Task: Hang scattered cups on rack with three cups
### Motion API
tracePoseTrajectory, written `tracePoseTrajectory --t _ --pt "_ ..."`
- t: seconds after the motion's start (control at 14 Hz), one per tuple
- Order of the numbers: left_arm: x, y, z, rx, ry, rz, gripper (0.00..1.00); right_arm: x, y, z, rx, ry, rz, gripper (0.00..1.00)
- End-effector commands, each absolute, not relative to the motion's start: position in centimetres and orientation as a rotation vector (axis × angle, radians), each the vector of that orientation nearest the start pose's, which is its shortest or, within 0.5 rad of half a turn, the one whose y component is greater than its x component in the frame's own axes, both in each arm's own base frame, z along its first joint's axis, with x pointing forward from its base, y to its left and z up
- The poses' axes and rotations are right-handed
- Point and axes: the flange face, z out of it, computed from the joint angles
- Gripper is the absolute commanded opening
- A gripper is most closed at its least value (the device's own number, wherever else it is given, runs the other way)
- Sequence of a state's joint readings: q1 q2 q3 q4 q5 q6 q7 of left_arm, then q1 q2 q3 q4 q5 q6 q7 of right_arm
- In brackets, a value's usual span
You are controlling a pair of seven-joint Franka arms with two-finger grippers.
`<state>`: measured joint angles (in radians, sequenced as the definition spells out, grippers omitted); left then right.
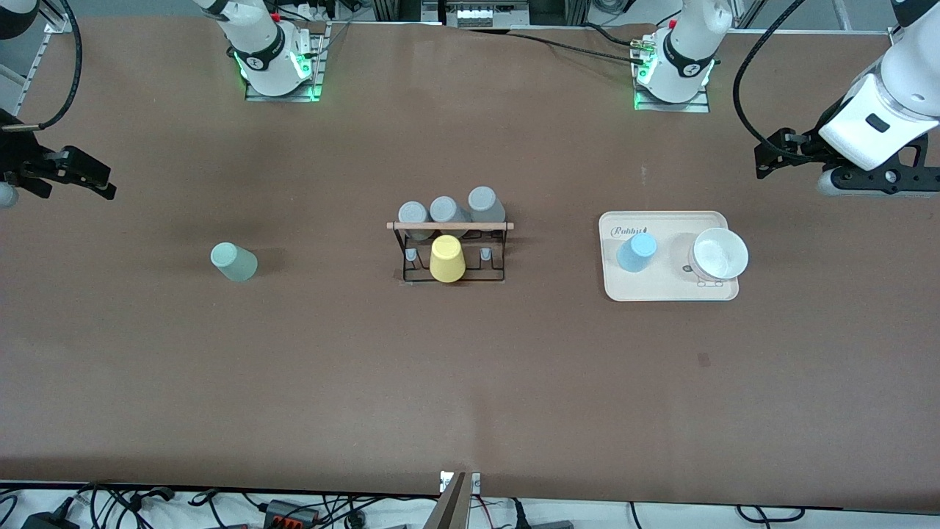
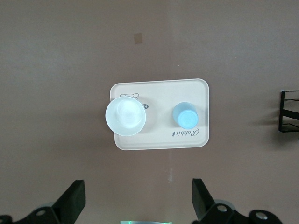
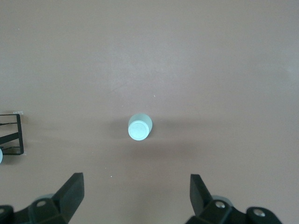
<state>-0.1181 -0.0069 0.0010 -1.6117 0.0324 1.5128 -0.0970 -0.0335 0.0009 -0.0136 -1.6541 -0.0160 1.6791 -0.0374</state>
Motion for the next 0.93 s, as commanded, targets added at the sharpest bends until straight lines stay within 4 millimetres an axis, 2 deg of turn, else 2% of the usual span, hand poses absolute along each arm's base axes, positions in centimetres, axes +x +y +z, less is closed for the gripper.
tracePoseTrajectory --t 0.0,0.36,0.64,0.86 --pt "53.8 -5.9 61.2 -3.106 0.018 0.146 1.00 55.2 -2.6 59.7 -3.159 -0.015 -0.040 1.00" --pt "53.8 -6.0 61.2 -3.113 0.037 0.145 1.00 55.3 -2.6 59.8 -3.161 -0.015 -0.049 1.00" --pt "54.1 -6.4 60.0 -3.106 0.030 0.196 1.00 55.4 -2.7 59.8 -3.161 -0.015 -0.057 1.00" --pt "54.2 -5.8 59.0 -3.096 0.016 0.272 1.00 55.4 -2.7 59.5 -3.161 -0.015 -0.045 1.00"
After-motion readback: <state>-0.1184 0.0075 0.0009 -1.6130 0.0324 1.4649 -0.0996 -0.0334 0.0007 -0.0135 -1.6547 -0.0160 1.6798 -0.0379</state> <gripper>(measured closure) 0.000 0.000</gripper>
